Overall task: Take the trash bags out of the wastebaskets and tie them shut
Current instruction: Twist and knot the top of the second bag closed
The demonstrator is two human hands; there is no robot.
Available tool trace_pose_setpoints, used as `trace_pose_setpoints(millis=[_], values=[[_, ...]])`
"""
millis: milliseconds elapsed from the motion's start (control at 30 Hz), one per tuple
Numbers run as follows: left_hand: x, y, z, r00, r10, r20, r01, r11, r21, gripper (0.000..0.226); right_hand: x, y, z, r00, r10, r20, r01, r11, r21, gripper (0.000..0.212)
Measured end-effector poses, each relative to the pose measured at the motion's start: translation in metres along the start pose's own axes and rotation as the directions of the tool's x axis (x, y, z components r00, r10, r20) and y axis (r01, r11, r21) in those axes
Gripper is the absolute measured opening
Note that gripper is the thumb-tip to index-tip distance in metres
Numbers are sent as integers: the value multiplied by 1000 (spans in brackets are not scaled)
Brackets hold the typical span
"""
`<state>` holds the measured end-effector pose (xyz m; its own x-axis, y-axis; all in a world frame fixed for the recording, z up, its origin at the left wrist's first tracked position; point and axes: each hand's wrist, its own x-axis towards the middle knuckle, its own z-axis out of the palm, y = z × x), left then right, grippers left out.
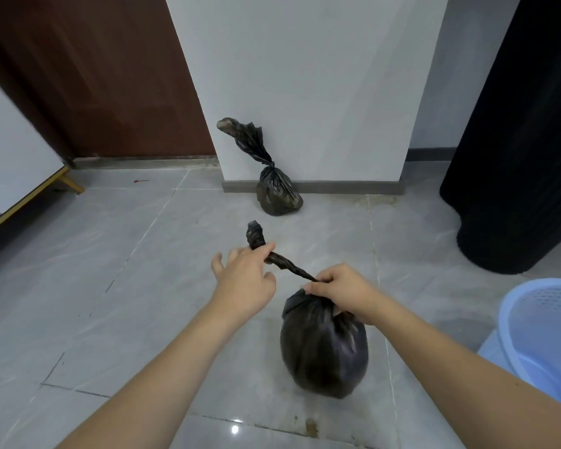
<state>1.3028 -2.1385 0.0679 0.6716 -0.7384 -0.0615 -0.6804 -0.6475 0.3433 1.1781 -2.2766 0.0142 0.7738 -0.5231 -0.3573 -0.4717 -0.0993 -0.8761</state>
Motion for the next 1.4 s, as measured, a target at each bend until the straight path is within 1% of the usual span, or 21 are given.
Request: trace_pose_setpoints(millis=[67,133,167,233,300,367,400,467,533,567,600,733,833,900,967,1000,1033,1100,1167,1267,1400], values=[[-2,-5,-2,983,150,-102,-113,946,304,30,-6,3,-1,982,96,165,-138,953,271,11],[0,-8,-7,974,190,-127,-134,924,358,18,-8,5,-1,970,85,227,-143,958,248,4],[3,-8,-8,981,166,-96,-125,933,338,17,-7,6,-1,982,46,184,-71,989,132,4],[7,-5,-10,999,34,18,-36,989,143,24,-3,8,2,992,-121,37,125,974,-187,6],[4,0,-18,971,-104,216,161,950,-268,35,2,8,5,949,-312,-39,270,872,-408,20],[-3,4,-29,893,-36,448,351,679,-645,41,5,7,7,873,-482,-72,391,782,-486,31],[-6,4,-32,867,11,499,423,514,-746,44,5,6,7,827,-554,-92,447,748,-490,34],[-14,6,-35,869,74,490,474,164,-865,38,3,2,8,731,-668,-143,560,706,-433,36],[-18,10,-35,906,103,412,422,-130,-897,28,0,-6,12,657,-726,-201,643,680,-353,39],[-20,13,-35,923,113,368,384,-204,-900,31,0,-9,13,651,-721,-235,652,691,-313,41],[-19,14,-36,938,106,330,346,-210,-915,32,-1,-11,15,668,-696,-264,640,718,-272,42],[-15,16,-38,978,41,206,206,-3,-978,35,-6,-13,11,748,-585,-313,523,810,-264,26],[-12,11,-41,978,116,173,158,125,-979,47,-10,-20,6,782,-552,-290,501,833,-235,20],[-10,10,-45,973,128,192,139,342,-929,62,-11,-22,3,815,-526,-243,481,848,-223,20],[-8,13,-44,984,68,162,58,743,-667,55,-12,-19,0,857,-481,-186,441,871,-218,15],[-5,13,-41,993,70,100,-27,925,-380,46,-12,-17,-1,884,-444,-149,415,890,-188,13],[-4,13,-38,992,127,26,-125,989,-82,36,-13,-16,-2,907,-408,-105,390,908,-153,14],[-5,13,-38,965,248,-91,-216,938,270,21,-15,-17,-3,933,-359,-29,353,928,-123,20],[-4,11,-40,937,307,-168,-227,899,376,19,-19,-20,-3,937,-348,15,348,935,-69,24],[6,6,-44,953,265,-147,-210,927,311,29,-28,-25,-6,909,-416,-20,416,905,91,25],[17,-13,-39,972,206,113,-217,972,95,33,-37,-28,-5,868,-493,-62,489,826,281,29]])
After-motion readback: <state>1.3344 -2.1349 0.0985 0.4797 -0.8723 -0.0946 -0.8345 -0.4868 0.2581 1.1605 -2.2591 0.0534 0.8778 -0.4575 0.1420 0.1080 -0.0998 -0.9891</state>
